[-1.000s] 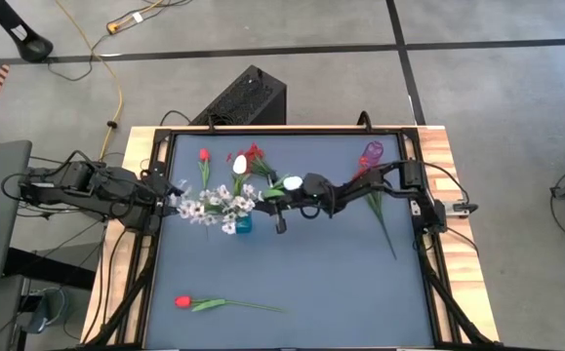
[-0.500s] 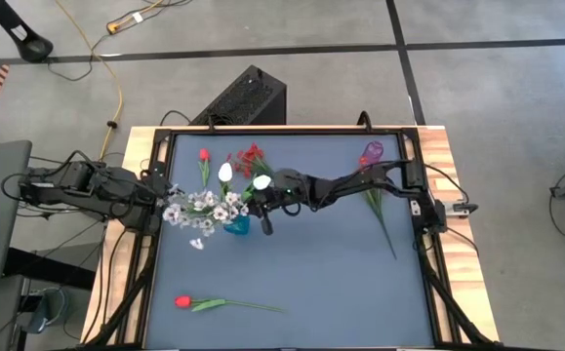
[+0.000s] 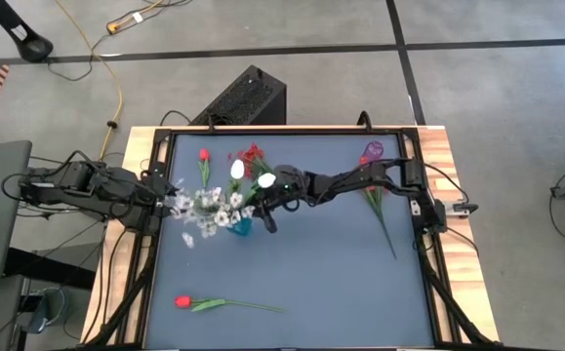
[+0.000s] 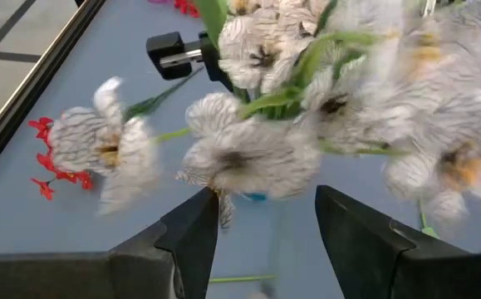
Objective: Sort flowers into vase by color
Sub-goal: Put the white flower into the blue vase, then put the right red flowers into the purple vase
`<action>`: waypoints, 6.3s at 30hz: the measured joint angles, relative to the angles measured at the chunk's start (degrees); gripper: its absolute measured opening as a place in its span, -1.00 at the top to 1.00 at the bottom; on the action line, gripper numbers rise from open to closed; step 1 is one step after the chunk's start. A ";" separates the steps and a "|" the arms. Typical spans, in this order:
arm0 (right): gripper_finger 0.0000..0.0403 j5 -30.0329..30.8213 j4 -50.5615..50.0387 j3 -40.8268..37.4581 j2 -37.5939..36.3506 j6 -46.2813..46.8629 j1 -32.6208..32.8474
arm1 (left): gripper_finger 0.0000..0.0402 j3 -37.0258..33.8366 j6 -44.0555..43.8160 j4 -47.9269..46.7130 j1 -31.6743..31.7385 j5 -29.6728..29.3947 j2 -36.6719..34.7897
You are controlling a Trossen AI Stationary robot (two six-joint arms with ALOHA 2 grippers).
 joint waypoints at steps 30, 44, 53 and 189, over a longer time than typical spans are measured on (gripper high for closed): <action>0.35 -16.54 -0.01 0.00 -0.07 2.12 -4.24 | 0.05 -0.02 -0.39 0.09 -0.01 -0.07 0.00; -0.06 -20.15 -14.64 0.00 -0.07 2.13 -11.46 | 0.05 -0.02 -0.81 0.09 -0.02 0.00 0.00; 0.03 -14.17 -29.45 -0.02 -0.09 0.49 -15.77 | 0.05 -0.03 0.14 0.11 -0.01 -0.66 0.00; -0.12 28.48 -86.13 -42.98 -52.76 50.52 -2.62 | 0.23 -42.82 -12.29 63.63 -37.16 6.55 -9.62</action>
